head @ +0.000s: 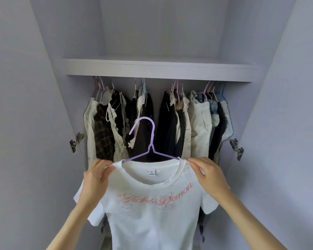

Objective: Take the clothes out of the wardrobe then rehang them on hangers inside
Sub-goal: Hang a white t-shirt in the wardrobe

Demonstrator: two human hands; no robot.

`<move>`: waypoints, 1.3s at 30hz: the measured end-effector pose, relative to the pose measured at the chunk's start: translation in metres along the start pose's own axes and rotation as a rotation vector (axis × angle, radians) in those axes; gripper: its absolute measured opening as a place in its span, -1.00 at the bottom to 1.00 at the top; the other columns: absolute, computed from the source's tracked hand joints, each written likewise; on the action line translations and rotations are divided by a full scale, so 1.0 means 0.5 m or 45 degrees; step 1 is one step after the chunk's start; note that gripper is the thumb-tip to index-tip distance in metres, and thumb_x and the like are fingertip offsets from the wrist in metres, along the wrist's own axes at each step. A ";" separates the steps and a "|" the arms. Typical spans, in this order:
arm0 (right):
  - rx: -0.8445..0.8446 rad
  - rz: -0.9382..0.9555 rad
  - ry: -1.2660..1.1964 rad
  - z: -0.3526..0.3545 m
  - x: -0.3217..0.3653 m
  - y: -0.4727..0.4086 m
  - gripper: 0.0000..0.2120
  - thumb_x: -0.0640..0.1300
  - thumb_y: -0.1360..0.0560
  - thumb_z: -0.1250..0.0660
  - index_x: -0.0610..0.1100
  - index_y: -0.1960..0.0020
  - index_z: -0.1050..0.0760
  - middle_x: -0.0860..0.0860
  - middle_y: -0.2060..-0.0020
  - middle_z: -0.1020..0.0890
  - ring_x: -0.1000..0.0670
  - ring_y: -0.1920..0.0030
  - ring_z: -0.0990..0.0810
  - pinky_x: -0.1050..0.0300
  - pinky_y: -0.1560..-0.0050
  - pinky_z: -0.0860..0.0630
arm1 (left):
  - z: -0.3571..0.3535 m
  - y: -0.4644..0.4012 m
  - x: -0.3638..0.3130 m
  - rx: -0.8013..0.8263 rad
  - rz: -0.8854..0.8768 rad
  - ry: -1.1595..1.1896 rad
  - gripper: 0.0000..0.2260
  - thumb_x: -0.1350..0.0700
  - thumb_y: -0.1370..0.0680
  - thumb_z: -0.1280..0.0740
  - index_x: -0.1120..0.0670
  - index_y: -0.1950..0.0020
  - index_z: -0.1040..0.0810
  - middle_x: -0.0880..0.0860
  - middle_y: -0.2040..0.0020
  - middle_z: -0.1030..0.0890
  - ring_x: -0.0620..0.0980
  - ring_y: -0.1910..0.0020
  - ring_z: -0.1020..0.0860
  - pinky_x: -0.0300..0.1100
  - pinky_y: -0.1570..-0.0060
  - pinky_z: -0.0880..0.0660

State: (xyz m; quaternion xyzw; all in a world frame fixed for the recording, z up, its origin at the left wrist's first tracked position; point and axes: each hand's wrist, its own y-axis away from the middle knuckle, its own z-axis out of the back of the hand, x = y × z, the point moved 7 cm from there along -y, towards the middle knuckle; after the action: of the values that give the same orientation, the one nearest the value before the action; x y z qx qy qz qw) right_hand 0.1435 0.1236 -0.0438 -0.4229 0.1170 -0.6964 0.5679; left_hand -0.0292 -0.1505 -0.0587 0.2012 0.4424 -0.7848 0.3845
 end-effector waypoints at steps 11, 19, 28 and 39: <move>0.622 -0.427 -0.138 -0.109 0.016 0.045 -0.60 0.02 -0.50 -0.30 0.02 0.45 -0.26 0.16 0.57 -0.38 0.13 0.48 -0.29 0.29 0.38 -0.23 | -0.060 -0.015 0.119 0.149 0.169 -0.199 -0.85 0.18 -0.56 -0.28 0.15 -0.05 -0.61 0.04 0.02 -0.54 0.12 0.06 -0.53 -0.09 0.17 -0.41; 0.611 -0.782 -0.088 -0.091 -0.041 0.094 -0.61 -0.12 -0.56 -0.21 -0.09 0.40 -0.18 0.08 0.48 -0.26 0.12 0.46 -0.20 0.33 0.46 -0.21 | -0.200 0.014 0.143 0.675 0.102 -0.323 -0.71 0.16 -0.58 -0.22 -0.01 -0.29 -0.50 -0.04 -0.26 -0.52 -0.04 -0.30 -0.41 -0.05 -0.29 -0.33; 0.408 -0.714 -0.234 -0.118 0.011 0.045 -0.72 -0.12 -0.60 -0.10 -0.18 0.26 -0.27 0.01 0.41 -0.29 0.08 0.41 -0.21 0.28 0.42 -0.20 | -0.218 0.000 0.119 0.650 0.059 -0.307 -0.68 0.14 -0.60 -0.17 0.02 -0.36 -0.41 -0.03 -0.32 -0.44 -0.01 -0.38 -0.29 -0.02 -0.36 -0.22; 0.136 -0.768 -0.539 -0.208 -0.026 -0.203 -0.66 -0.14 -0.61 -0.08 -0.12 0.33 -0.16 0.04 0.44 -0.23 0.11 0.45 -0.16 0.35 0.52 -0.18 | -0.272 -0.178 0.098 0.502 0.096 -0.198 -0.63 0.13 -0.61 -0.15 0.08 -0.43 -0.28 0.04 -0.42 -0.28 0.02 -0.41 -0.24 -0.06 -0.35 -0.25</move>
State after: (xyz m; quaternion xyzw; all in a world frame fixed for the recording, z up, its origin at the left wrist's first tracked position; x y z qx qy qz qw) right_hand -0.0019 0.1356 -0.0484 -0.5427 -0.1694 -0.7347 0.3702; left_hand -0.1328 -0.0280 -0.1146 0.2278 0.2414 -0.8545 0.3995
